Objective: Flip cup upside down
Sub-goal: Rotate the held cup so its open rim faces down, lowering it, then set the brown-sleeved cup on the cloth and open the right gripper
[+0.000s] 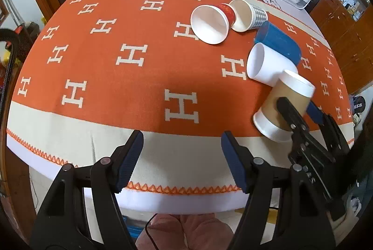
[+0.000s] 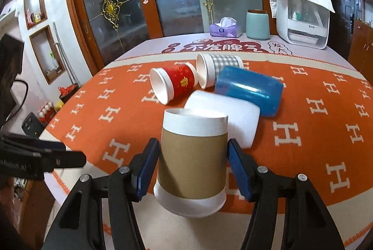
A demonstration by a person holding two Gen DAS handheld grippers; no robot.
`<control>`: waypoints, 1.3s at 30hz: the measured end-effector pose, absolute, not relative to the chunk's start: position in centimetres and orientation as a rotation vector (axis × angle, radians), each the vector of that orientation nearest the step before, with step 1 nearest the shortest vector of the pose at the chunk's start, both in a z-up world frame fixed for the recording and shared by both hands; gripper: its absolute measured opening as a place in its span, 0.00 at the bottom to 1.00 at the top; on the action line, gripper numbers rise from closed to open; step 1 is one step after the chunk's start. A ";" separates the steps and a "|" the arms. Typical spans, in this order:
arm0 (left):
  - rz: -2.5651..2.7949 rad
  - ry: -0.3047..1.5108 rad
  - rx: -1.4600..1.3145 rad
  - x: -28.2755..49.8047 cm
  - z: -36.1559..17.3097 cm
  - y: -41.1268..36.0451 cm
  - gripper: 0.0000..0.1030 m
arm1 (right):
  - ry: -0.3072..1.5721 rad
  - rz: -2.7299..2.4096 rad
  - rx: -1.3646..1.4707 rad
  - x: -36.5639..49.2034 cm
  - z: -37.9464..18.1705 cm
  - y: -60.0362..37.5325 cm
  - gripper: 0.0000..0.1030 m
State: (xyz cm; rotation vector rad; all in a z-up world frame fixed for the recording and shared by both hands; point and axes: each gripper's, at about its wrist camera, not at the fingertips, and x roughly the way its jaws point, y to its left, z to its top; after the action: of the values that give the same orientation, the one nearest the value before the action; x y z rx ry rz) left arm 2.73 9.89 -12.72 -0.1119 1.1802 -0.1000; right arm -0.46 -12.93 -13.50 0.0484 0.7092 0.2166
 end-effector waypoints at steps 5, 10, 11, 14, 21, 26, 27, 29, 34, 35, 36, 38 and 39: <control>-0.100 1.172 -0.093 2.6 -13.6 9.9 0.65 | 0.686 0.213 -0.014 -2.7 -14.3 -12.0 0.59; -0.106 1.175 -0.090 2.5 -14.3 10.0 0.65 | 0.698 0.202 -0.052 -4.4 -15.6 -11.2 0.59; -0.111 1.177 -0.087 2.5 -14.4 9.9 0.65 | 0.694 0.198 -0.058 -4.6 -15.7 -11.1 0.59; -0.122 1.179 -0.080 2.6 -14.6 9.8 0.65 | 0.707 0.192 -0.061 -4.7 -15.9 -10.8 0.64; -0.159 1.210 -0.080 2.9 -14.8 9.6 0.65 | 0.724 0.171 0.014 -4.8 -15.3 -11.6 0.80; -0.170 1.230 -0.063 2.8 -14.7 9.4 0.68 | 0.752 0.155 0.052 -5.6 -14.4 -12.0 0.80; -0.171 1.239 -0.060 2.8 -14.7 9.3 0.69 | 0.758 0.153 0.063 -5.8 -14.1 -12.1 0.80; -0.174 1.252 -0.059 2.7 -14.6 9.2 0.69 | 0.776 0.150 0.089 -6.2 -13.5 -12.4 0.80; -0.169 1.258 -0.041 2.3 -13.4 8.8 0.69 | 0.807 0.128 0.130 -7.3 -11.4 -12.9 0.80; -0.170 1.255 -0.038 2.2 -13.1 8.7 0.69 | 0.811 0.123 0.138 -7.5 -10.8 -13.1 0.80; -0.170 1.251 -0.034 2.1 -12.6 8.6 0.69 | 0.818 0.118 0.145 -7.7 -10.2 -13.3 0.80; -0.173 1.243 -0.028 1.9 -11.8 8.3 0.69 | 0.833 0.105 0.154 -8.0 -9.0 -13.7 0.80; -0.174 1.241 -0.026 1.8 -11.4 8.2 0.69 | 0.844 0.096 0.156 -8.1 -8.3 -13.9 0.80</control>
State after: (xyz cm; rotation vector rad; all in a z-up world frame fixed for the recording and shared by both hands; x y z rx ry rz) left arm 1.84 8.24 -11.36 -0.0261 1.2406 -0.1736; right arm -8.06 -13.88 -8.25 0.1555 0.8439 0.0958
